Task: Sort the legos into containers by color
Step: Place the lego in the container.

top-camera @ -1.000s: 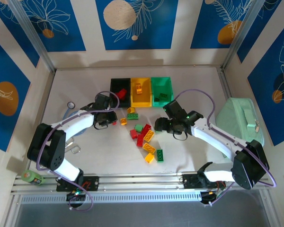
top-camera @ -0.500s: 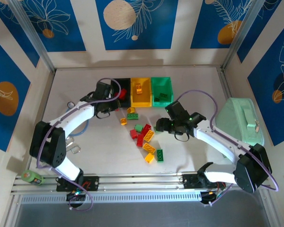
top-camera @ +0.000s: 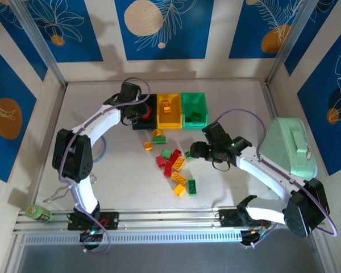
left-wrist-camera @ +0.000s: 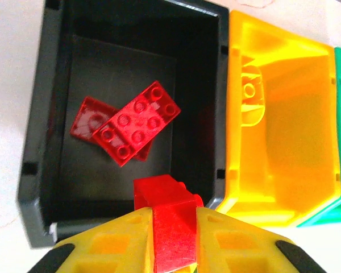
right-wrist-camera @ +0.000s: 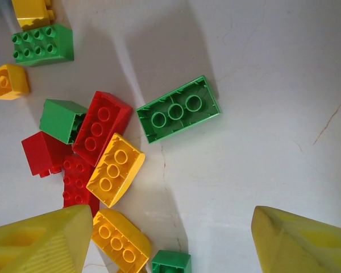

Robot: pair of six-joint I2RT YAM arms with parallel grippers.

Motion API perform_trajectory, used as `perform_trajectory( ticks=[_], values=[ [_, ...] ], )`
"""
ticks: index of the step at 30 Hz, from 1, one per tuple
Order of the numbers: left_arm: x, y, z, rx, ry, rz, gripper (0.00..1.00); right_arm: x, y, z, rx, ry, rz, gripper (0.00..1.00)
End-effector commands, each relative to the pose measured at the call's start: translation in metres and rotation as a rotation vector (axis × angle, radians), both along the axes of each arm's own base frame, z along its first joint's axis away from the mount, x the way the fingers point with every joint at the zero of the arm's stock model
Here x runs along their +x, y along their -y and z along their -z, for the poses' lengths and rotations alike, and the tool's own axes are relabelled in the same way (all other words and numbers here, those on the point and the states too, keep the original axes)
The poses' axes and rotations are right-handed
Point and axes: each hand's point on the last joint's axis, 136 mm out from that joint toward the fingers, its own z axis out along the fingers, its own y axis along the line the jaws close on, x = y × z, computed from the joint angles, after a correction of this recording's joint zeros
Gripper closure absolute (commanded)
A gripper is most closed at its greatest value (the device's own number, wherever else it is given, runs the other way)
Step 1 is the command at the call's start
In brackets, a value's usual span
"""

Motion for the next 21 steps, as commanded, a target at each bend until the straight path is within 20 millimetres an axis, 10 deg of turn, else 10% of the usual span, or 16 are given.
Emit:
perform_trajectory(
  ticks=[1,5,21],
  values=[
    [0.011,0.005,0.000,0.000,-0.015,0.035,0.75,-0.004,0.007,-0.001,-0.008,-0.002,0.009,0.25],
    [0.017,0.007,0.003,0.012,-0.037,0.041,0.46,-0.004,0.009,-0.003,-0.010,-0.001,0.012,0.25],
    [-0.040,-0.015,-0.023,-0.028,0.091,0.039,0.45,0.001,-0.009,-0.005,0.019,-0.010,-0.047,0.25]
  ],
)
